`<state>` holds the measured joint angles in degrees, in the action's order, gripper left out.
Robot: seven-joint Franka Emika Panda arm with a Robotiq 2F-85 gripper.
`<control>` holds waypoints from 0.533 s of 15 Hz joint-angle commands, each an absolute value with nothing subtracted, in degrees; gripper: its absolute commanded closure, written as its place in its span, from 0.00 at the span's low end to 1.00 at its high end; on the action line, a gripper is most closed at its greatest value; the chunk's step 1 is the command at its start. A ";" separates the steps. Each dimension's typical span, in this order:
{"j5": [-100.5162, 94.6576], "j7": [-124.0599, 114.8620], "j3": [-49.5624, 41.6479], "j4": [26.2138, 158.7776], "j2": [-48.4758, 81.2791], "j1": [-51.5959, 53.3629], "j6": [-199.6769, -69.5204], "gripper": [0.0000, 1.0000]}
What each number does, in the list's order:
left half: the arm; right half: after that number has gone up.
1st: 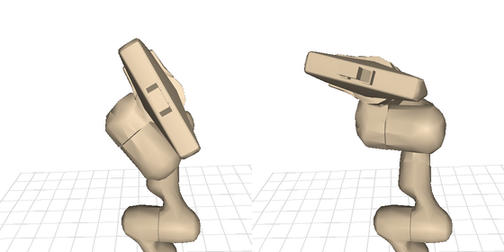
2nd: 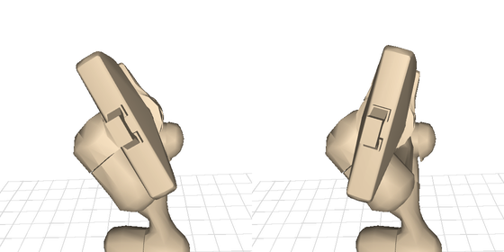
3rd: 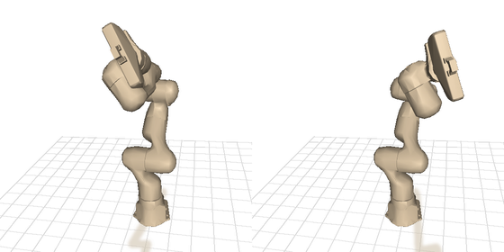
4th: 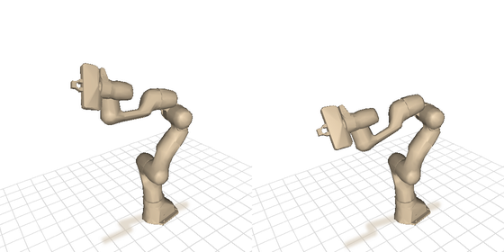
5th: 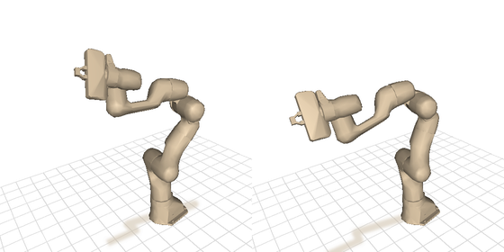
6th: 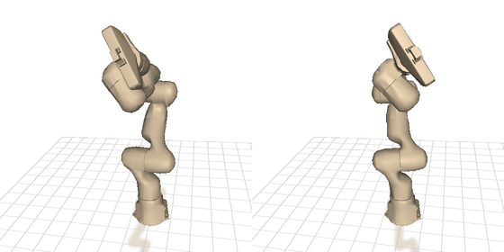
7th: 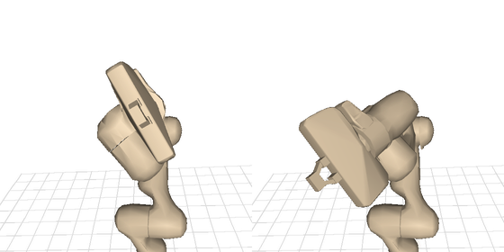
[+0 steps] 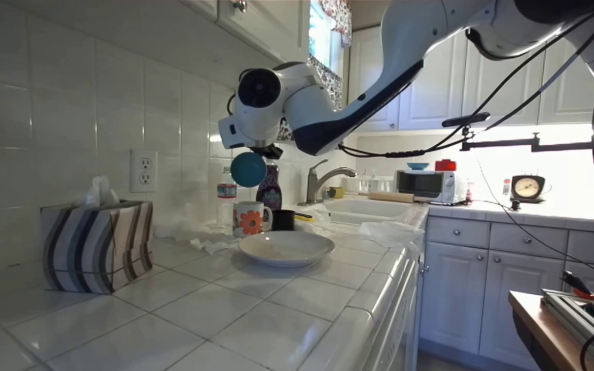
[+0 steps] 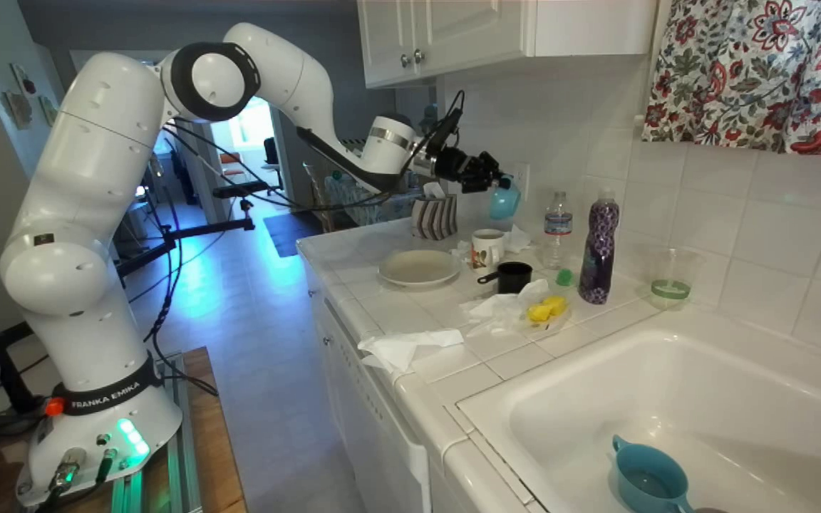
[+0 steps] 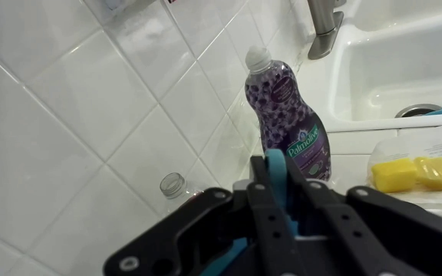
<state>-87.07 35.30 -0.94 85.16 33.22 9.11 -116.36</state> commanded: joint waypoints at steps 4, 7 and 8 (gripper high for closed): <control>-90.18 38.96 -0.46 81.58 35.79 9.87 -112.17 0.97; -90.86 40.43 -0.41 80.56 36.64 10.10 -111.07 0.97; -91.05 40.92 -0.45 80.18 36.96 10.24 -110.62 0.97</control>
<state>-88.89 38.57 -0.72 83.14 34.97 9.87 -113.01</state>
